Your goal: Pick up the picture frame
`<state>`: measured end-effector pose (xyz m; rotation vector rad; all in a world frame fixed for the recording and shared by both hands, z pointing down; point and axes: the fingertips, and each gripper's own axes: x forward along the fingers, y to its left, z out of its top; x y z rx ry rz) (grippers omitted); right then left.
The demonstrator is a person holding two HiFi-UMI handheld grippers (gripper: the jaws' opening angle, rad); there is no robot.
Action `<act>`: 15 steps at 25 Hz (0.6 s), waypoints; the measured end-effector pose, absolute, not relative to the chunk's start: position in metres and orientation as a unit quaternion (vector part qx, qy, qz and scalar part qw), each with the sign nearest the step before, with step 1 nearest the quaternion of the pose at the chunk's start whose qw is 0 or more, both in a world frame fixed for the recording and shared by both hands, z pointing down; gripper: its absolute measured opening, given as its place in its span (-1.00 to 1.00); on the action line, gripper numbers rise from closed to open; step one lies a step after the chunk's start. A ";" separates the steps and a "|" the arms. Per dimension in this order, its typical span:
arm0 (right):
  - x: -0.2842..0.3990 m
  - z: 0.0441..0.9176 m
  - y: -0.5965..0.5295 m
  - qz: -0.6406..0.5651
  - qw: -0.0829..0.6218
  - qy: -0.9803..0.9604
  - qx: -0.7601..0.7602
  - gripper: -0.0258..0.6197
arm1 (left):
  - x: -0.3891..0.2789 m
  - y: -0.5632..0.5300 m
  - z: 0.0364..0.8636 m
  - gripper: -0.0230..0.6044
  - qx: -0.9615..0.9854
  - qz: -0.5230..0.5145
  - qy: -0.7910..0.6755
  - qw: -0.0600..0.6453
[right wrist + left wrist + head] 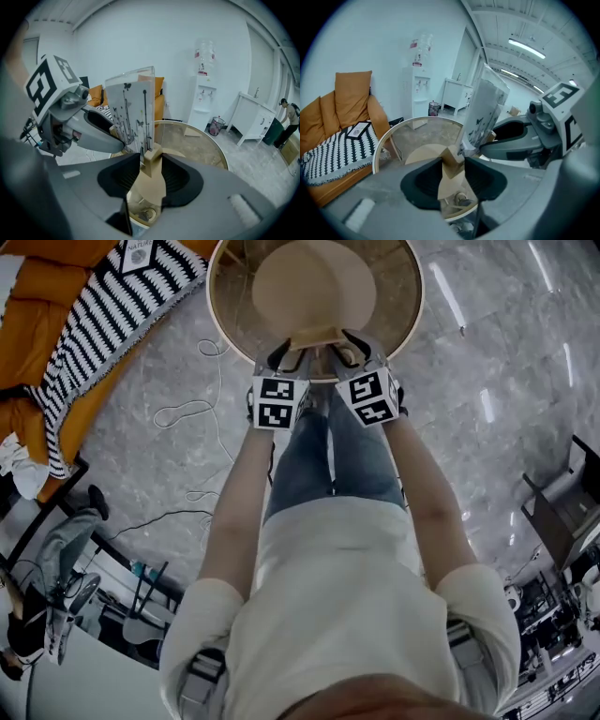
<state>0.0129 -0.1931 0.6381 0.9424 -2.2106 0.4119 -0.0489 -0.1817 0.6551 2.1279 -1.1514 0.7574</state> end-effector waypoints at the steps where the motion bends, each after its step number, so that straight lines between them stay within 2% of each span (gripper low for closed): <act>1: 0.011 0.631 -0.191 0.155 0.343 -0.851 0.366 -0.47 | -0.050 -0.181 0.648 -0.45 0.803 0.282 -0.434 0.296; 15: 0.014 0.537 -0.149 0.115 0.316 -0.851 0.404 -0.47 | -0.047 -0.144 0.554 -0.45 0.827 0.260 -0.425 0.261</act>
